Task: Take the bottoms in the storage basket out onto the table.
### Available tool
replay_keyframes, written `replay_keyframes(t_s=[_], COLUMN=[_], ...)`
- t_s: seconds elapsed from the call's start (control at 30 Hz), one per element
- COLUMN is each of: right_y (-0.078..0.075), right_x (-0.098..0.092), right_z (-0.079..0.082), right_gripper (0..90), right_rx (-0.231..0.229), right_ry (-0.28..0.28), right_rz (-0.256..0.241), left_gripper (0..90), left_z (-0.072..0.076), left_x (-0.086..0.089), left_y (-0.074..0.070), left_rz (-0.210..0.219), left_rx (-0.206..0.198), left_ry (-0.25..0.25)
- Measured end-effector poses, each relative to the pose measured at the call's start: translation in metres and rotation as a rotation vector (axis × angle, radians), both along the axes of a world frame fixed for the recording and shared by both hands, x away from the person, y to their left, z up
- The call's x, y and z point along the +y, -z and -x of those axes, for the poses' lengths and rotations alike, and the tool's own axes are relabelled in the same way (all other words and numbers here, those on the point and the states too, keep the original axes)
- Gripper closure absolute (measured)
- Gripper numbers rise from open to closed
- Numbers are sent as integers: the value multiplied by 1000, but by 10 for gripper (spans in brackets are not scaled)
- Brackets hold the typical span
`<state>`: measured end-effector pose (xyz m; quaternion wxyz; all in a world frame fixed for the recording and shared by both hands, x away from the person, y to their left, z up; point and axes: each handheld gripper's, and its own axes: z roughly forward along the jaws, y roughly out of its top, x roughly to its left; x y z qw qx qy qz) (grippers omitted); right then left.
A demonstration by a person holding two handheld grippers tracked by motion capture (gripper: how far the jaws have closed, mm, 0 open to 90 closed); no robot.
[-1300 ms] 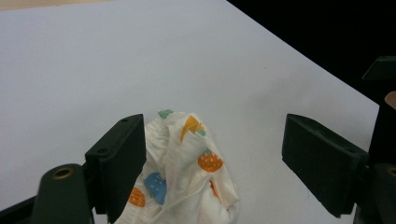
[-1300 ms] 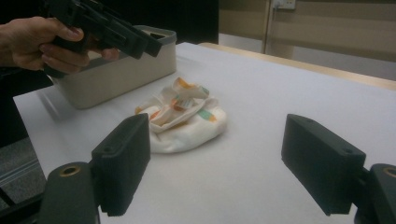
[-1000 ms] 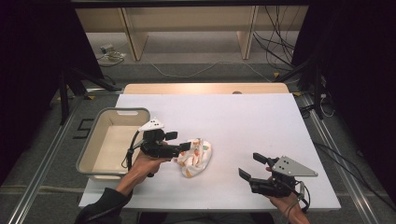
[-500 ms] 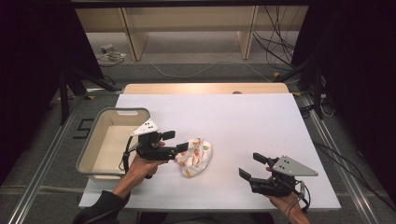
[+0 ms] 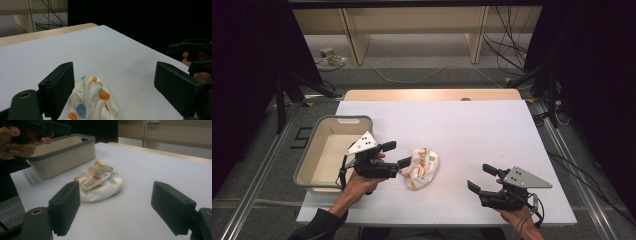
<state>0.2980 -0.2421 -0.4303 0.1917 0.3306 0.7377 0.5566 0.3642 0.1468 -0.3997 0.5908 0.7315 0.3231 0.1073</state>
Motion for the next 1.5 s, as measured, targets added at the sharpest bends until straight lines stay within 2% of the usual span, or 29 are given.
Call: replay_keyframes(t_s=[0.33,0.47,0.6,0.73,0.87,1.07,1.2,1.5], right_y=[0,0,0,0,1,1,1,1], right_x=[0,0,0,1,1,1,1,1], right_z=[0,0,0,0,0,0,0,0], right_gripper=[242,237,232,226,216,216,216,214], right_rx=[3,4,6,7,15,14,14,15], right_ry=[2,4,3,4,1,-1,0,0], right_rz=[0,2,3,4,8,8,10,11], left_gripper=[159,158,155,154,149,148,142,111], left_z=[8,13,17,20,21,23,25,28], left_x=[2,4,7,11,14,13,13,14], left_y=[2,3,4,4,5,7,8,10], left_rz=[16,3,3,16,18,-4,3,-10], left_rx=[-19,-39,-41,-49,-45,-41,-34,-27], left_ry=[7,11,15,17,14,17,17,16])
